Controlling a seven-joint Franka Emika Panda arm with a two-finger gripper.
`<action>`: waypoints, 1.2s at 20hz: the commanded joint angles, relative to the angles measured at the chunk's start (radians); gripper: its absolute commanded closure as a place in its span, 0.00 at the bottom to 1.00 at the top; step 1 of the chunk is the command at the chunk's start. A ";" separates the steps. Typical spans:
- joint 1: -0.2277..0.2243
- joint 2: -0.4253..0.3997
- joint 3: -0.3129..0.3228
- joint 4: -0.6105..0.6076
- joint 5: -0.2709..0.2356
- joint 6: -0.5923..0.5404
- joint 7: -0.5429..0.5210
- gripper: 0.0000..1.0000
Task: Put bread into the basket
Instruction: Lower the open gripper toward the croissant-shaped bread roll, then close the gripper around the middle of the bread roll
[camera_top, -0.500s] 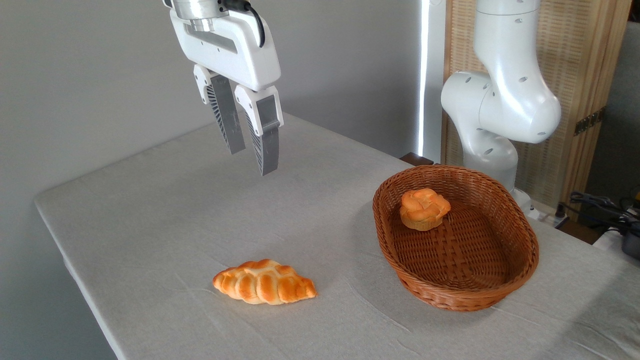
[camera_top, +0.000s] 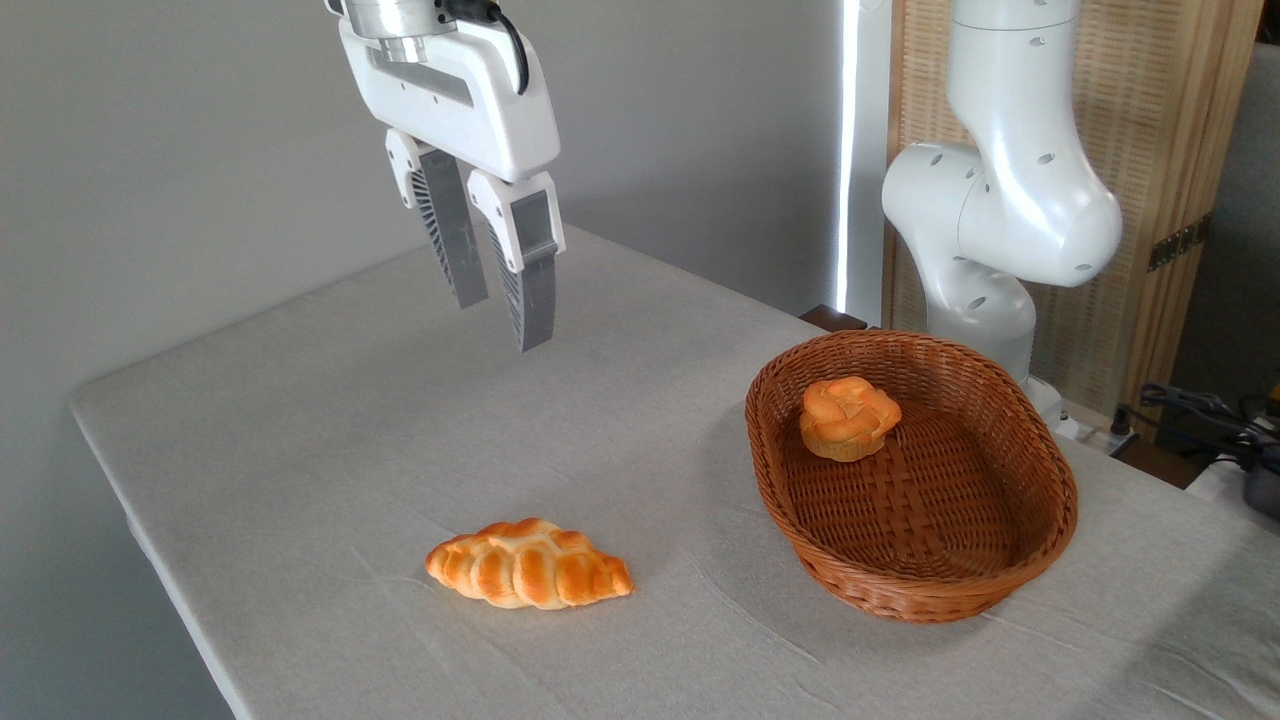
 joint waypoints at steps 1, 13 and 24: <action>-0.001 0.001 -0.007 -0.062 0.024 0.157 -0.001 0.00; -0.003 -0.005 -0.039 -0.424 0.028 0.477 0.524 0.00; -0.003 0.020 -0.037 -0.553 0.174 0.632 0.555 0.00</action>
